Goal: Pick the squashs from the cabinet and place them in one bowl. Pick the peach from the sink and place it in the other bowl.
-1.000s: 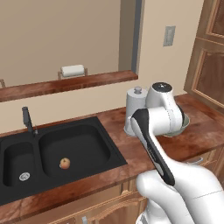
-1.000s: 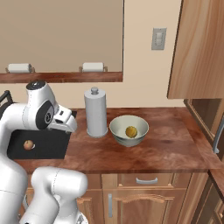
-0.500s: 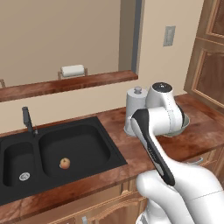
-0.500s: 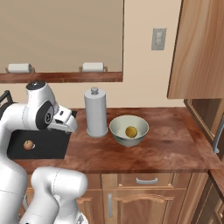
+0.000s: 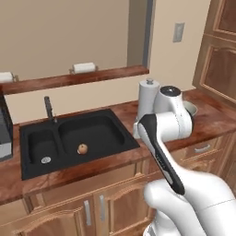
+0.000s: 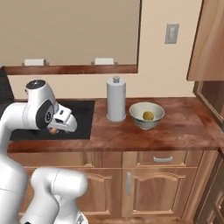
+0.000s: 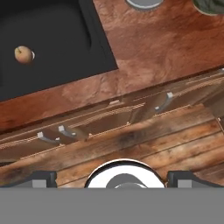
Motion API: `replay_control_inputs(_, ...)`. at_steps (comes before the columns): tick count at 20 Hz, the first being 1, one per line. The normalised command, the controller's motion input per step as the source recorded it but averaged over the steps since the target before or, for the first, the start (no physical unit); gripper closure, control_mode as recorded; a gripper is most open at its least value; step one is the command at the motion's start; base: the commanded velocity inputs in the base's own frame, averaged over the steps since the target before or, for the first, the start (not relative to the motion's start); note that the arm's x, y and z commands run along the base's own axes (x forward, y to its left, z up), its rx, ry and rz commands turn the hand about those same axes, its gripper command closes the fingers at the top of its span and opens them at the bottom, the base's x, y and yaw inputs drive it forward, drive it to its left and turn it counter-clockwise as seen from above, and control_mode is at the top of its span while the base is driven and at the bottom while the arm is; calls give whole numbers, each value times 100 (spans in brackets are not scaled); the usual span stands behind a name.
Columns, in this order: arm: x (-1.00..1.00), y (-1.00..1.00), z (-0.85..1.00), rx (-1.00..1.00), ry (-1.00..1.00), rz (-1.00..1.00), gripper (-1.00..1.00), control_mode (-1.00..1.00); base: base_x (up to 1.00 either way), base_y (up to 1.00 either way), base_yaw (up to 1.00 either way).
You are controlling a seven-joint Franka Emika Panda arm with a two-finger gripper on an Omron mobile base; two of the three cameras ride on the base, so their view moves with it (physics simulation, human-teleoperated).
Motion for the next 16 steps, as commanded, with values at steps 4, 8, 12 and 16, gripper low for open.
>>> replay_control_inputs(4, 0, 0, 0, 0, 0, 0, -100, 100, -20, 19, -41)
replay_control_inputs(8, 0, 0, 0, 0, 0, 0, -100, 100, -24, 0, -75)
replay_control_inputs(12, 0, 0, 0, 0, 0, 0, -100, 100, -24, 0, -86)
replay_control_inputs(16, 0, 0, 0, 0, 0, 0, -100, 100, -22, 0, -87)
